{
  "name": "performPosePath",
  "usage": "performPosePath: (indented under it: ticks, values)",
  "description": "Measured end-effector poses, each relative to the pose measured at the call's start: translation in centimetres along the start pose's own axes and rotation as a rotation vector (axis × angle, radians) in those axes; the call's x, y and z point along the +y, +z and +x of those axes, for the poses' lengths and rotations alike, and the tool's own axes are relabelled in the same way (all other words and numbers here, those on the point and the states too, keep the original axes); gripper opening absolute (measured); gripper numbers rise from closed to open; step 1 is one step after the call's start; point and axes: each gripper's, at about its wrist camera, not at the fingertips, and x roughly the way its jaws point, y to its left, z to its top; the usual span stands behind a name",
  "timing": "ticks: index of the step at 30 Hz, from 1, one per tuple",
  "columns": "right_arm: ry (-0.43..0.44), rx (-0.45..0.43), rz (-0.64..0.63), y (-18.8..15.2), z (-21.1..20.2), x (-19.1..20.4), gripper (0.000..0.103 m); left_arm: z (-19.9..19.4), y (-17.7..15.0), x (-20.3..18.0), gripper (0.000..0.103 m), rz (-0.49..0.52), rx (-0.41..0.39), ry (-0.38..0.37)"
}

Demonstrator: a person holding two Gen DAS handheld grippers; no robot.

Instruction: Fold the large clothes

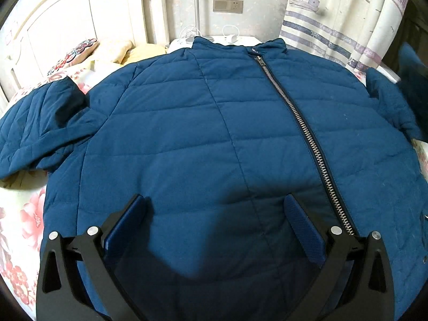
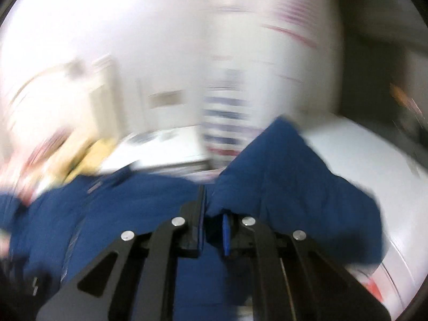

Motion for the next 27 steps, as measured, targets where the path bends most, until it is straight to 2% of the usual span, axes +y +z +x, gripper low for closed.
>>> performPosePath:
  ticks: [1,2,3,4,5,6,7,9,11,12,15,17,20,23,25,27]
  values:
    - [0.065,0.058,-0.059,-0.6,1.0,2.7,0.011,0.0,0.1,0.0,0.099,-0.001,0.000,-0.001]
    - [0.107,0.109,-0.095,-1.4,1.7,4.5,0.016,0.1,0.1,0.0,0.099,-0.002,-0.001,-0.003]
    - [0.143,0.173,-0.133,-2.4,2.7,6.2,0.037,0.0,0.1,0.0,0.099,-0.003,-0.002,-0.005]
    - [0.177,0.250,-0.170,-3.7,4.0,7.7,0.054,0.0,0.0,0.0,0.099,-0.004,-0.003,-0.006]
    - [0.199,0.343,-0.198,-5.3,5.1,8.9,0.081,0.0,0.1,0.0,0.099,-0.005,-0.003,-0.007]
    - [0.189,0.404,-0.213,-6.6,5.8,9.4,0.085,0.0,0.0,0.0,0.099,-0.005,-0.004,-0.008]
    - [0.178,0.393,-0.211,-7.1,5.5,9.0,0.085,0.0,0.0,0.1,0.099,-0.007,-0.005,-0.011]
    - [0.213,0.402,-0.141,-7.1,4.0,7.3,0.086,0.0,0.0,0.2,0.099,-0.009,-0.007,-0.015]
    - [0.273,0.376,-0.006,-6.9,0.9,4.5,0.086,0.0,-0.1,0.2,0.099,-0.010,-0.008,-0.017]
    - [0.301,0.328,0.084,-6.9,-1.0,2.2,0.086,0.0,0.0,0.2,0.099,-0.010,-0.008,-0.016]
    - [0.278,0.218,0.385,-8.0,-3.7,-5.4,0.086,0.0,0.0,0.1,0.099,-0.006,-0.007,-0.010]
    - [0.237,0.221,0.571,-9.1,-2.9,-10.3,0.086,0.0,-0.1,0.0,0.099,-0.006,-0.007,-0.009]
    - [0.299,0.305,0.832,-11.2,1.1,-15.6,0.087,0.0,-0.1,0.0,0.099,-0.009,-0.009,-0.013]
    - [0.354,0.323,0.933,-11.6,4.4,-16.7,0.084,0.0,-0.1,0.1,0.099,-0.012,-0.010,-0.017]
    - [0.328,0.296,0.983,-11.1,5.6,-16.8,0.073,0.0,-0.1,0.2,0.099,-0.014,-0.011,-0.020]
    - [0.257,0.210,0.973,-10.2,5.0,-15.8,0.029,-0.1,-0.1,0.2,0.099,-0.017,-0.013,-0.024]
